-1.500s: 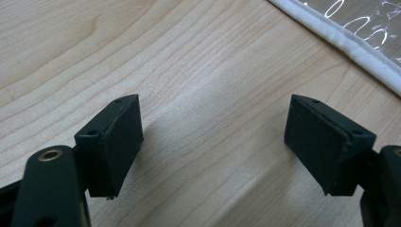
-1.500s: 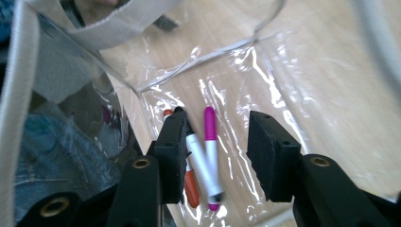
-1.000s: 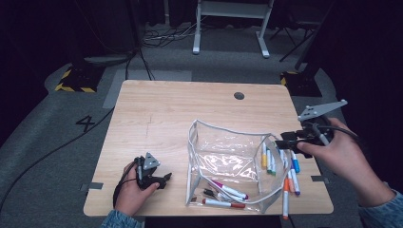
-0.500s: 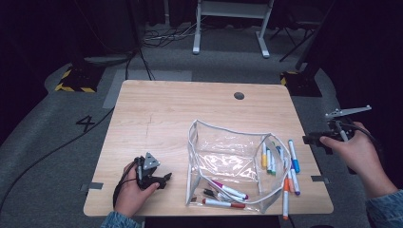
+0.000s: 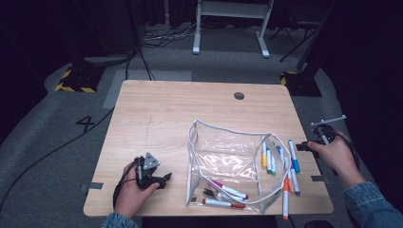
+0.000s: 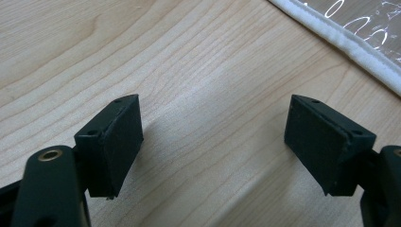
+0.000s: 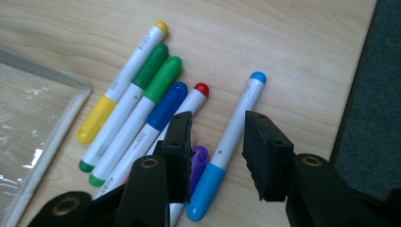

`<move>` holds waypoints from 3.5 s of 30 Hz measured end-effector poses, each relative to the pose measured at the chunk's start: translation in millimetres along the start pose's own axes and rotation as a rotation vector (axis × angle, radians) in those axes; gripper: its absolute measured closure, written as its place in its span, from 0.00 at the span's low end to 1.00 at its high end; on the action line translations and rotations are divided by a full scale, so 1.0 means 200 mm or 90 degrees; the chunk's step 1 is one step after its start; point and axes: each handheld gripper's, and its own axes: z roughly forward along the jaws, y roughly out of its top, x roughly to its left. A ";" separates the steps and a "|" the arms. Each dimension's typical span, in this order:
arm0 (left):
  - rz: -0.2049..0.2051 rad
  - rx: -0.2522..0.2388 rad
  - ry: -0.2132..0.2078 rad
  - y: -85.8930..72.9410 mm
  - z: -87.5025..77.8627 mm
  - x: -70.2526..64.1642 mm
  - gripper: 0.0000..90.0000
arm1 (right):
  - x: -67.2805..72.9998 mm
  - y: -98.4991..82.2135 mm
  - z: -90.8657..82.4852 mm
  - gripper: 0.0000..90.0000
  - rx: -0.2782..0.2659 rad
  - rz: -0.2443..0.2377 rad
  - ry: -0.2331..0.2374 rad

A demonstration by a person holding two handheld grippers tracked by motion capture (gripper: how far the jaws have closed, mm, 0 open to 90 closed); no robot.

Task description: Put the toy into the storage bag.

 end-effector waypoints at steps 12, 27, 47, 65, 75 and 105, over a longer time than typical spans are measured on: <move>0.000 0.001 0.000 0.00 0.00 0.00 0.23 | -0.07 -0.07 0.25 0.77 0.058 0.045 -0.015; -0.001 0.002 -0.003 0.00 0.00 0.00 0.23 | -0.12 -0.09 0.18 0.86 0.047 0.096 -0.027; -0.001 0.002 -0.002 0.00 0.00 0.00 0.23 | 0.21 0.09 -0.40 0.86 -0.045 -0.048 0.031; -0.001 0.003 -0.004 0.00 0.00 0.00 0.23 | 0.73 0.23 -0.62 0.86 -0.061 -0.235 0.105; 0.004 0.003 -0.001 0.00 0.00 0.00 0.23 | 1.03 0.26 -0.59 0.86 -0.033 -0.339 0.172; 0.004 0.003 -0.001 0.00 0.00 0.00 0.22 | 1.48 0.20 -0.18 0.85 0.195 -0.508 0.211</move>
